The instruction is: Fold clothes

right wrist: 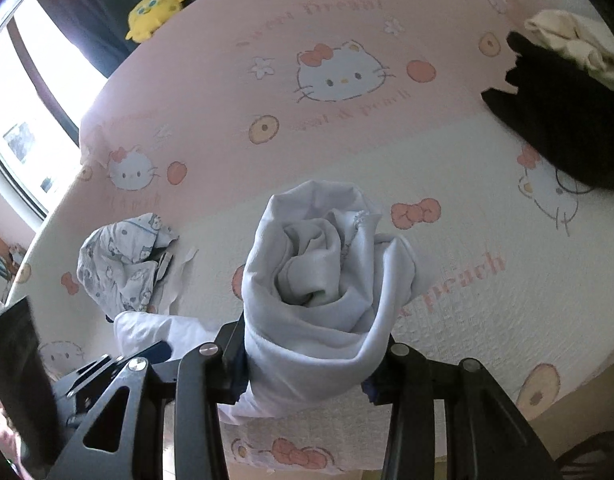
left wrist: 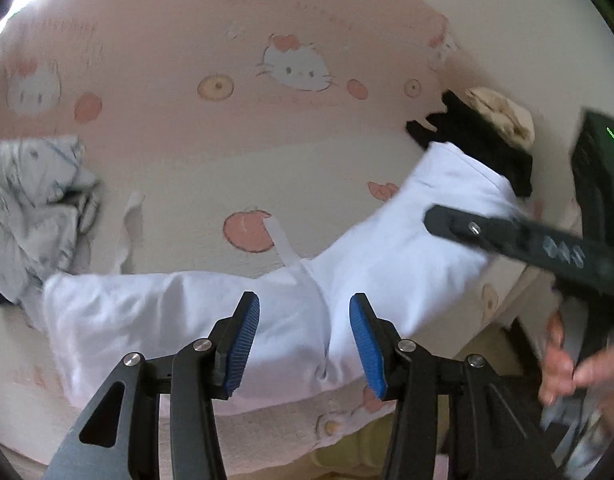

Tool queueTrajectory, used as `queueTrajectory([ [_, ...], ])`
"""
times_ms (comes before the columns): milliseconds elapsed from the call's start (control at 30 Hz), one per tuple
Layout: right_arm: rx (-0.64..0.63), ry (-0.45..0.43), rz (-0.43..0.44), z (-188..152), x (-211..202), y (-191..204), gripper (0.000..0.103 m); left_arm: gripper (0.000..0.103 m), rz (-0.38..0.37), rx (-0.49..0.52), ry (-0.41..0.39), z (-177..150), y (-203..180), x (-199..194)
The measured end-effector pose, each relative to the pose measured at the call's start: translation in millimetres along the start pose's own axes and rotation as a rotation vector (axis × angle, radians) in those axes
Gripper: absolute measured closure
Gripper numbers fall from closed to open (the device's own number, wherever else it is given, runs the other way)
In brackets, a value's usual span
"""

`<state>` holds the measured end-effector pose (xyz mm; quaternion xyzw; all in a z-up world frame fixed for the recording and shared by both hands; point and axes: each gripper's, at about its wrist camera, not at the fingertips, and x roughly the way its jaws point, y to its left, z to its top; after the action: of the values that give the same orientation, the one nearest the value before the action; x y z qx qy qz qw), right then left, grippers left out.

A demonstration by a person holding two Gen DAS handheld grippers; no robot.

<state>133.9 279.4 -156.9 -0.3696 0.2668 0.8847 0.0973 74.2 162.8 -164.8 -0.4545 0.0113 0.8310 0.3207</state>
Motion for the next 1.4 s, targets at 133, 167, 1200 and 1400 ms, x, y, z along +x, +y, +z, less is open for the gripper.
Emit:
queueTrajectory([
  [133,-0.017,-0.002,0.001,0.2,-4.6,4.0,0.062,0.066,-0.081,-0.086,0.078,0.6,2.2,21.4],
  [167,-0.017,0.001,0.008,0.0,-4.7,4.0,0.062,0.066,-0.074,-0.075,0.084,-2.4,-0.4,25.3],
  [1200,-0.33,0.024,0.136,-31.2,8.9,105.4,0.059,0.04,-0.395,-0.493,0.007,-0.3,87.1,-54.3],
  [1400,-0.414,0.045,0.15,-42.5,15.3,120.7,0.059,0.035,-0.522,-0.515,-0.012,2.6,82.3,-64.2],
])
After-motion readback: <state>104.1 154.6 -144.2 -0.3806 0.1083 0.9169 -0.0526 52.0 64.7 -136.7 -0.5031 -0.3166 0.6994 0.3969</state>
